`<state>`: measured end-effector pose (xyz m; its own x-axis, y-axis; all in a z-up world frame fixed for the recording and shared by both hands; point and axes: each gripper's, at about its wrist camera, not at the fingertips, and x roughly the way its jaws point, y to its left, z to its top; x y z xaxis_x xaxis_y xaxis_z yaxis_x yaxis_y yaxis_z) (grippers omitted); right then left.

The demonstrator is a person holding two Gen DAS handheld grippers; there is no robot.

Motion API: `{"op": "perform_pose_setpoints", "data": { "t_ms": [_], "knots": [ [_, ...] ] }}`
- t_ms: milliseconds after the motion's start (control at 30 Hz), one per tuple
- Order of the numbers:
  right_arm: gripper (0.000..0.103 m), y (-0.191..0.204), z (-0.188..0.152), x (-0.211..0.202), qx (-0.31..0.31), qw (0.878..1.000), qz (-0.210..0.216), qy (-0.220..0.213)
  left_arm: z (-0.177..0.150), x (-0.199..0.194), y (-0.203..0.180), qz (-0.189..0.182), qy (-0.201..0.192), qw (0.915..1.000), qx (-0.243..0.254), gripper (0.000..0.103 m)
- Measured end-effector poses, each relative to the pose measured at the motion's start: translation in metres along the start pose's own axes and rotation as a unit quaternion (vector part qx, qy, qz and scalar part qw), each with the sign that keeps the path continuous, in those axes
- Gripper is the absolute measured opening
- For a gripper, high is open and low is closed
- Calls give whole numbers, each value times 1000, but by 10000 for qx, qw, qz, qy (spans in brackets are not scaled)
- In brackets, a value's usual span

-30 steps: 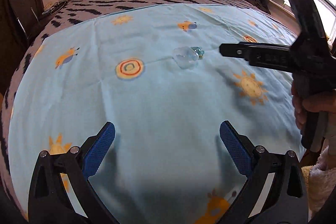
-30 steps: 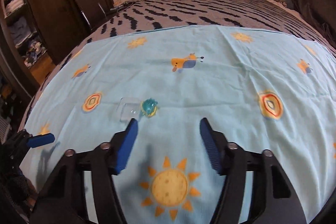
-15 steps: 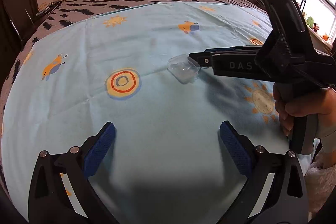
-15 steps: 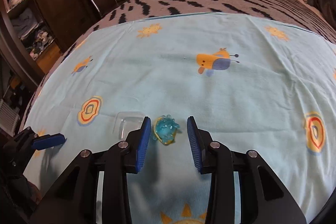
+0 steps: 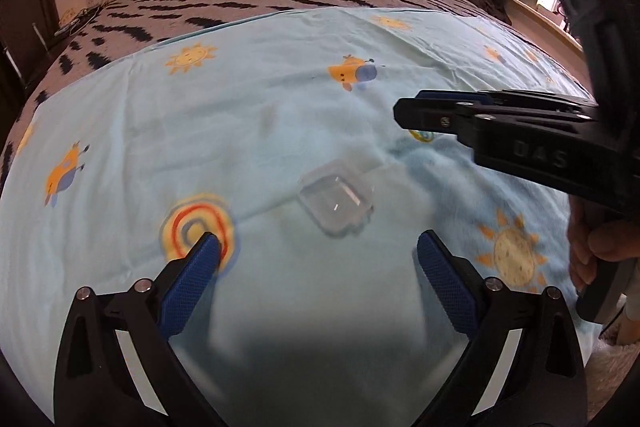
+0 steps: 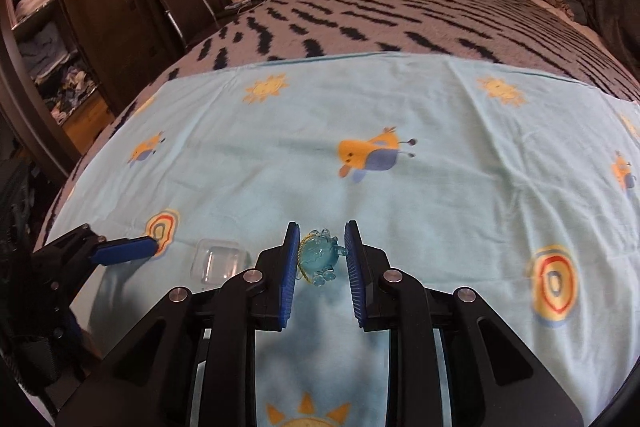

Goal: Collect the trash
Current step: 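Grasp the clear plastic box with the left tool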

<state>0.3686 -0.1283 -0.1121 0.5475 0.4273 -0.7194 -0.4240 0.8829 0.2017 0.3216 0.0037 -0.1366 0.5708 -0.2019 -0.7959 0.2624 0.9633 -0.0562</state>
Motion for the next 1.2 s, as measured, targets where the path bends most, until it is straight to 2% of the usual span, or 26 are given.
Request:
{"op": "perform_pose_setpoints", "data": {
  "t_ms": [200, 233, 300, 333, 500, 833, 1200],
  "knots": [
    [24, -7, -4, -12, -99, 9999, -121, -43, 17, 14, -5, 87, -31, 10000, 37, 66],
    [24, -7, -6, -14, -110, 9998, -134, -52, 18, 15, -5, 107, -39, 9999, 37, 56],
    [24, -7, -9, -17, -131, 9998, -160, -45, 19, 15, -4, 157, -56, 9999, 11, 43],
    [24, -6, -11, -17, -147, 9997, -178, -34, 18, 13, -3, 164, -69, 9998, -12, 40],
    [24, 3, -24, -28, -174, 9997, -189, -23, 6, 1, -4, 65, -36, 10000, -66, 40],
    [24, 32, -67, -82, -272, 9993, -246, -87, -47, -55, -28, -58, 10, 10000, -30, 40],
    [24, 48, -120, -147, -252, 9990, -306, -200, -94, -126, -68, -208, -285, 9993, 97, 39]
  ]
}}
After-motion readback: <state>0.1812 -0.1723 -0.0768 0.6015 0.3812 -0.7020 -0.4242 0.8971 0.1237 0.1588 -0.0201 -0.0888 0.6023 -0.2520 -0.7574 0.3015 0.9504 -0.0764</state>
